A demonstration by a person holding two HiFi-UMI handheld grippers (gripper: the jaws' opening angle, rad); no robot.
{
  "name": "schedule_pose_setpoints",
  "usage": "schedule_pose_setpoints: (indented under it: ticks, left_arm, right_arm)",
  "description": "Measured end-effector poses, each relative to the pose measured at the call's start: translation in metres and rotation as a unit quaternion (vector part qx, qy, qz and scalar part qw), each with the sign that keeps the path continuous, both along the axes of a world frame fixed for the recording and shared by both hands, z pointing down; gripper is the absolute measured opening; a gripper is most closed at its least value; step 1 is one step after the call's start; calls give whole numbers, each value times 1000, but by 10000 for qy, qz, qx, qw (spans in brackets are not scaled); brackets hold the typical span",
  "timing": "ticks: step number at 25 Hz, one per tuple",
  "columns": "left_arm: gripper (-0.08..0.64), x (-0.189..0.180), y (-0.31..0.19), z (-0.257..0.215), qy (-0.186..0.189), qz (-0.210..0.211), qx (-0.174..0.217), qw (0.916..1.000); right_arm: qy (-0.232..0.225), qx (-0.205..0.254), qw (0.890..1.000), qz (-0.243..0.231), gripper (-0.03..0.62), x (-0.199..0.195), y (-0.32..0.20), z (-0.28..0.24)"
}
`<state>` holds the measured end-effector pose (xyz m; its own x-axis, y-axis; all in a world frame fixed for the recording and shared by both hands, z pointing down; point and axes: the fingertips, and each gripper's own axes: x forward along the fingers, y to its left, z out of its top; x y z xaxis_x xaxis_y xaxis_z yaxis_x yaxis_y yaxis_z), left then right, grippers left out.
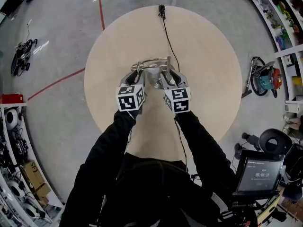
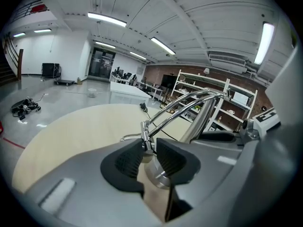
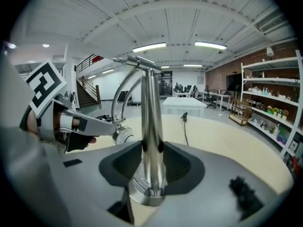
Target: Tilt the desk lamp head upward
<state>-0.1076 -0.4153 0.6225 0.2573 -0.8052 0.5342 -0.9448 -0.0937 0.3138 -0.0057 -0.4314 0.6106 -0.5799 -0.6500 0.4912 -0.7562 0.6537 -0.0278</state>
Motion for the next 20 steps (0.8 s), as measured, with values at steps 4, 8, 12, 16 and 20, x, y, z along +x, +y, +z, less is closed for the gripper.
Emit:
schedule_pose_setpoints:
  ticks: [4, 8, 12, 16, 20]
  left_arm:
    - [89, -3, -2, 1, 132, -98, -42, 9999]
    - [81, 1, -4, 0, 169, -68, -82, 9998]
    - [74, -6, -3, -3, 205, -168, -71, 9996]
    - [69, -17, -4, -14, 51, -335, 35, 9994]
    - [67, -31, -3, -35, -424, -403, 254, 9980]
  right_arm:
    - [102, 76, 9999, -33, 129, -2, -1, 1]
    - [232, 190, 9995, -41, 129, 2, -1, -1]
    - [209, 230, 9994, -134, 129, -2, -2, 0]
    - [125, 254, 9996, -80, 129, -3, -4, -4]
    - [23, 414, 9991, -40, 161, -10, -9, -17]
